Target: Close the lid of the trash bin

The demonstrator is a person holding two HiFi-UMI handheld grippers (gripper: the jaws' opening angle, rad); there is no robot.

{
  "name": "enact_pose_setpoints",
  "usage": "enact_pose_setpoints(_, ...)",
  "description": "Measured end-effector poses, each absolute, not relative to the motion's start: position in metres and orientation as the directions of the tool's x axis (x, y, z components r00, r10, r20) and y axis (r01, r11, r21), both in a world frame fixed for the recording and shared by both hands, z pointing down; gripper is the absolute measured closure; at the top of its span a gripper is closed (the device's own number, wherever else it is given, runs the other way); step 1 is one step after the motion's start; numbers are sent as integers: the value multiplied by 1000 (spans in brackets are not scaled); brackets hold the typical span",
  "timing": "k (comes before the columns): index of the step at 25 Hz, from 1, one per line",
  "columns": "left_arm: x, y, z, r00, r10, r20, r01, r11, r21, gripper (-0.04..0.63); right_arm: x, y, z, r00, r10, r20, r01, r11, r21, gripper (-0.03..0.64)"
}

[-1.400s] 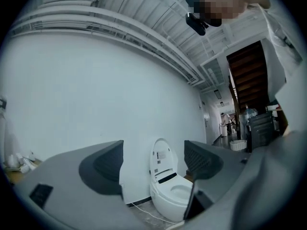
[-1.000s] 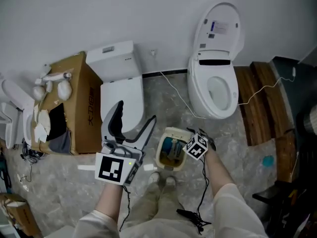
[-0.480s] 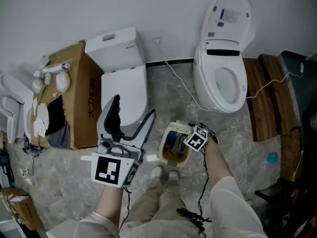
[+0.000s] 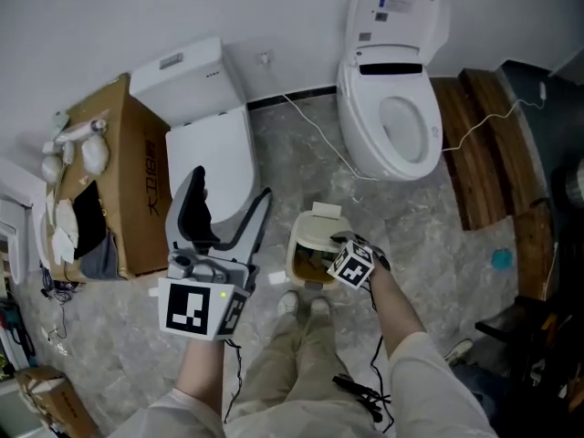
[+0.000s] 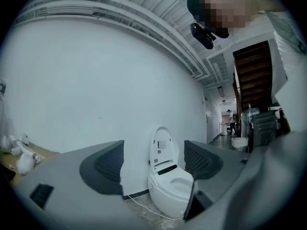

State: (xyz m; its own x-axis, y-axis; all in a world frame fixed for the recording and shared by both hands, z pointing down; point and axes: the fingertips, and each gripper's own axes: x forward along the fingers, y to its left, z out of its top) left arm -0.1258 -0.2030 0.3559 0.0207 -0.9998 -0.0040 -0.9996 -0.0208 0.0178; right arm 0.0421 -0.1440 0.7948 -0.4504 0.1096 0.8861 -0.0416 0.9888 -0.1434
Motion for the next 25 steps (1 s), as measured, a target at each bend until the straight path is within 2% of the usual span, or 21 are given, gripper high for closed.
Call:
enact_pose_setpoints(15,-101,-175,463,69,-991,114,-996,-63,56,218,64,-47,879,-448,189,874,-91,963,-255,370)
enact_pose_setpoints(25,-108,-168,494,58,-992,113,-996,-50,72,218,69,-28,926,-404,212,890,-71,963,-262,370)
